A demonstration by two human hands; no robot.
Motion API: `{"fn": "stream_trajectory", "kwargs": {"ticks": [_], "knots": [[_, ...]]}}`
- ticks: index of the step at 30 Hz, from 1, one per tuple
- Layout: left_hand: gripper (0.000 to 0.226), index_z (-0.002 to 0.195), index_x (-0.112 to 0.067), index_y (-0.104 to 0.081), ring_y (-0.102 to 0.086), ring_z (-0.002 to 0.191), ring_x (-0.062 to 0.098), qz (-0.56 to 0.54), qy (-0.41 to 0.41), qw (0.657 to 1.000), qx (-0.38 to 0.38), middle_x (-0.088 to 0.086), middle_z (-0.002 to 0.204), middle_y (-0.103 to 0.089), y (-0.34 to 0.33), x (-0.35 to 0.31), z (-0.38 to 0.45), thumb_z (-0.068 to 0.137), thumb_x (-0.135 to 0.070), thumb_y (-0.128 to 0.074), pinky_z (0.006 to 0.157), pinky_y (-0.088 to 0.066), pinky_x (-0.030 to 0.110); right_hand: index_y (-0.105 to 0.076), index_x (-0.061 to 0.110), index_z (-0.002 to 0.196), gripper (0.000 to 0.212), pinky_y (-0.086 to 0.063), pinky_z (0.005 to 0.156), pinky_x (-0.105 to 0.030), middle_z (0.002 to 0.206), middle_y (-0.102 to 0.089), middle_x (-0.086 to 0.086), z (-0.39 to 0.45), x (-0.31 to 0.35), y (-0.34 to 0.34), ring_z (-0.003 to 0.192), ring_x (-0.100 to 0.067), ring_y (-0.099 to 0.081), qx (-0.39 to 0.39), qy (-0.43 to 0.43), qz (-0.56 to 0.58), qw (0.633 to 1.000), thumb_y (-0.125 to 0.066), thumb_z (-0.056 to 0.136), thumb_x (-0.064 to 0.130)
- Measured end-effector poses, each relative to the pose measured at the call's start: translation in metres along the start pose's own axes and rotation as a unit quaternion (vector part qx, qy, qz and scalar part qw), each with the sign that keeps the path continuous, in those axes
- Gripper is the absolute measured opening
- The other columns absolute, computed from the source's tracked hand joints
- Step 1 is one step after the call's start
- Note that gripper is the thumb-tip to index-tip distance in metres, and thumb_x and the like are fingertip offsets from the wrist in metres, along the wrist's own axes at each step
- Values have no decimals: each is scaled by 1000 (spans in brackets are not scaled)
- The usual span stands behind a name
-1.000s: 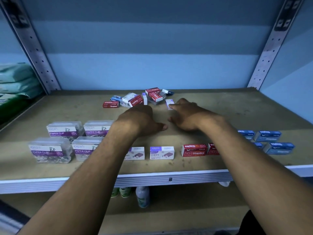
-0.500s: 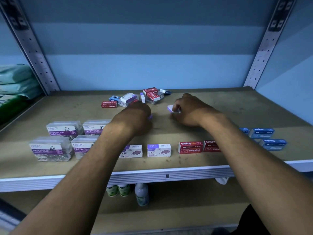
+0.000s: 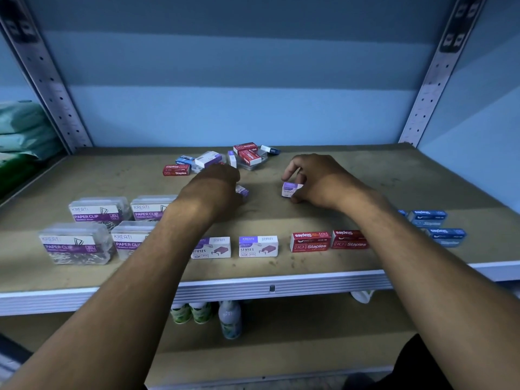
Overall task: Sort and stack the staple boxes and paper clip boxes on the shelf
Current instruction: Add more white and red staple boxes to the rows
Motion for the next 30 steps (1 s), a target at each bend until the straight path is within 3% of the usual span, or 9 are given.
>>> {"fn": "stream_trajectory", "kwargs": {"ticks": [5,11,16,20,24,30], "knots": [[44,128,-16,-61,-54,122,22,-11,-5,1000,4,5,133,-59,0,-2,3,87,-29,-69,102,-45,31,-75,28,87,25,-47,73,-22,96,-69,9,-1,-1,1,90,-9,-63,8,29,-28,999,-80,73,8],[62,133,-18,-56,-56,117,19,-67,-32,997,1,1,130,-61,5,-8,2,76,-10,-80,98,-43,26,-72,34,83,28,-45,74,-18,94,-69,14,-6,-3,4,92,-5,-63,18,45,-36,998,-74,79,6],[65,132,-19,-56,-56,88,13,-128,-54,990,18,-3,116,-66,3,-4,-1,73,-2,-80,83,-48,23,-74,33,82,27,-50,76,-19,91,-68,18,-9,-4,4,91,-2,-63,15,48,-22,999,-74,79,6],[60,126,-22,-59,-55,84,9,-131,-63,989,8,-7,110,-68,2,1,-2,72,-8,-82,81,-44,20,-75,32,86,27,-46,70,-14,92,-69,18,-10,-4,5,89,0,-62,17,46,-21,999,-74,79,6],[50,121,-21,-64,-54,72,-3,-135,-64,989,-5,-5,108,-69,2,4,-2,74,-12,-81,65,-40,12,-75,32,87,26,-45,68,-13,93,-69,17,-10,-4,6,89,0,-62,20,42,-16,999,-74,80,7],[44,121,-26,-64,-55,92,7,-145,-62,987,-13,-6,112,-66,0,0,-2,79,-22,-77,64,-35,8,-77,30,91,25,-43,67,-11,94,-69,16,-11,-5,6,90,-1,-62,18,41,-20,999,-74,81,7]]}}
Point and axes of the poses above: each hand's wrist, its own z-axis towards the middle knuckle, its own y-axis out of the back of the hand, x = y × z, the point moved 1 cm from there along z, towards the middle knuckle
